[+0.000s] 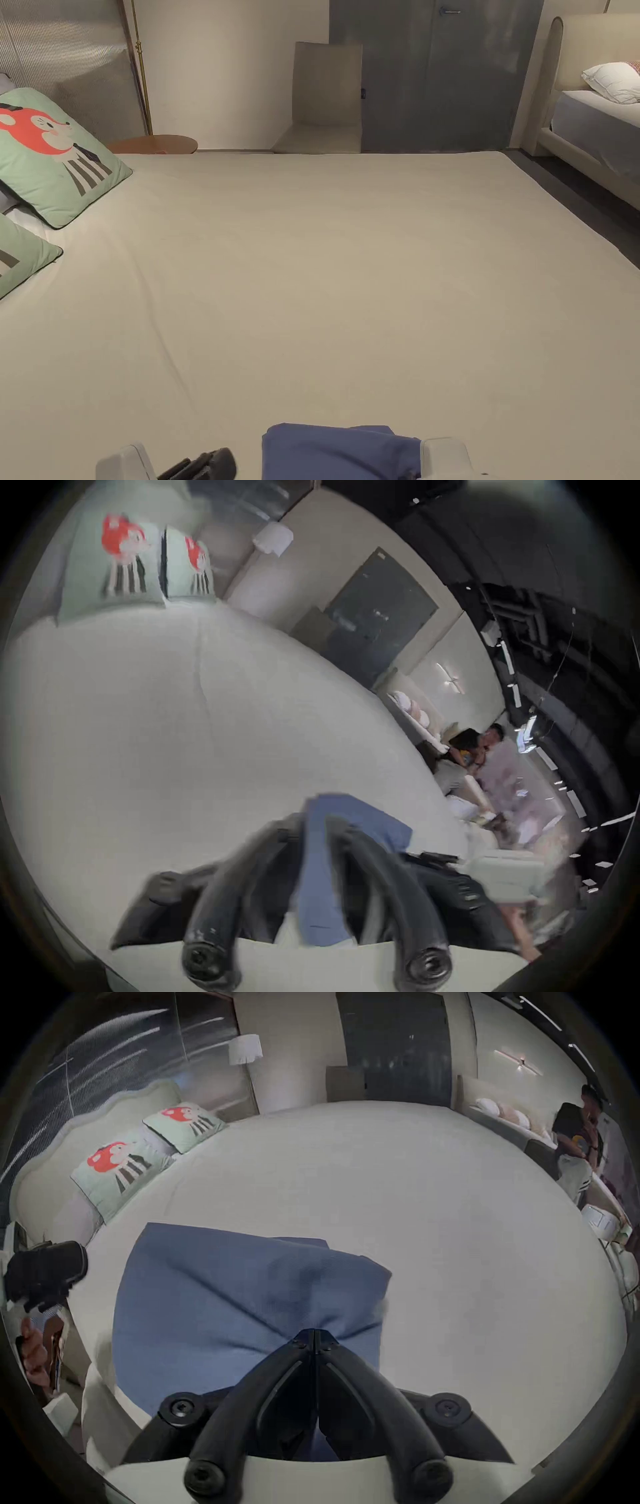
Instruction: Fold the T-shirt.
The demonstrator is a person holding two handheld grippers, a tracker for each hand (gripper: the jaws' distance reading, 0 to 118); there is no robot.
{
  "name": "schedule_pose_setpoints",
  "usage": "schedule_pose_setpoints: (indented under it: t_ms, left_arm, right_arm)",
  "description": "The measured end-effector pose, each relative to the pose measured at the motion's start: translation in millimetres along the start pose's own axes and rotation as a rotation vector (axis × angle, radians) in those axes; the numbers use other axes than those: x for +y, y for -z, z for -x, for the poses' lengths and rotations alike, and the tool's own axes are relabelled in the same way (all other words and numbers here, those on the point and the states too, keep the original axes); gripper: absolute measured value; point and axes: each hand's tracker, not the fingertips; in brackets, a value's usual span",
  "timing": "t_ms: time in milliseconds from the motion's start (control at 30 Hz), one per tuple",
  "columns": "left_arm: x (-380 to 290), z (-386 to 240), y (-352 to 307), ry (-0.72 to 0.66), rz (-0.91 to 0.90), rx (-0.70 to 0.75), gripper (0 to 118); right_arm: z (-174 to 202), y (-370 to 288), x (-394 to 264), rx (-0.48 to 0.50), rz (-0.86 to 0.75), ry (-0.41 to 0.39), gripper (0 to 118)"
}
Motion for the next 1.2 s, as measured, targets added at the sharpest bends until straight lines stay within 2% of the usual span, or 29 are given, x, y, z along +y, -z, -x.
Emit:
schedule_pose_setpoints:
  t_ms: [67, 100, 167, 367, 400, 433, 500, 533, 600, 767, 867, 1067, 1200]
  left_arm:
    - [4, 12, 16, -0.061, 0.108, -0.094, 100]
    - [4, 17, 25, -0.071, 0.16, -0.127, 111]
    - [2, 22, 39, -0.092, 0.225, -0.194, 110]
    - [-9, 24, 86, -0.13, 0.369, -0.223, 109]
    - [-12, 24, 90, -0.136, 0.367, -0.235, 102]
    - [-13, 24, 93, -0.151, 0.345, -0.239, 86]
    - [-16, 25, 102, -0.177, 0.34, -0.143, 45]
    - [-17, 28, 102, -0.188, 0.344, -0.167, 39]
    - [-14, 33, 98, -0.276, 0.342, -0.2, 34]
    - [-3, 39, 82, -0.282, 0.339, -0.195, 24]
    - [15, 49, 59, -0.292, 0.296, -0.2, 23]
    - [68, 110, -14, -0.331, 0.132, -0.115, 22]
    - [97, 166, -68, -0.365, 0.055, 0.002, 22]
  right_arm:
    - [-4, 2, 5, 0.012, 0.019, -0.007, 1]
    - [-5, 3, 7, 0.016, 0.026, -0.008, 1]
    - [-6, 5, 7, 0.024, 0.037, -0.012, 1]
    - [-9, 5, 6, 0.04, 0.04, 0.017, 1]
    - [-10, 5, 6, 0.045, 0.039, 0.025, 1]
    - [-11, 6, 5, 0.049, 0.038, 0.031, 1]
    - [-13, 5, 4, 0.055, 0.034, 0.037, 1]
    - [-14, 5, 4, 0.062, 0.031, 0.043, 1]
    - [-14, 0, 4, 0.065, 0.023, 0.049, 1]
    - [-9, -22, 14, 0.105, -0.051, 0.081, 0]
    - [2, -36, 29, 0.105, -0.126, 0.05, 0]
    - [33, -40, 54, 0.122, -0.174, 0.011, 0]
    - [58, -29, 65, 0.154, -0.173, 0.003, 0]
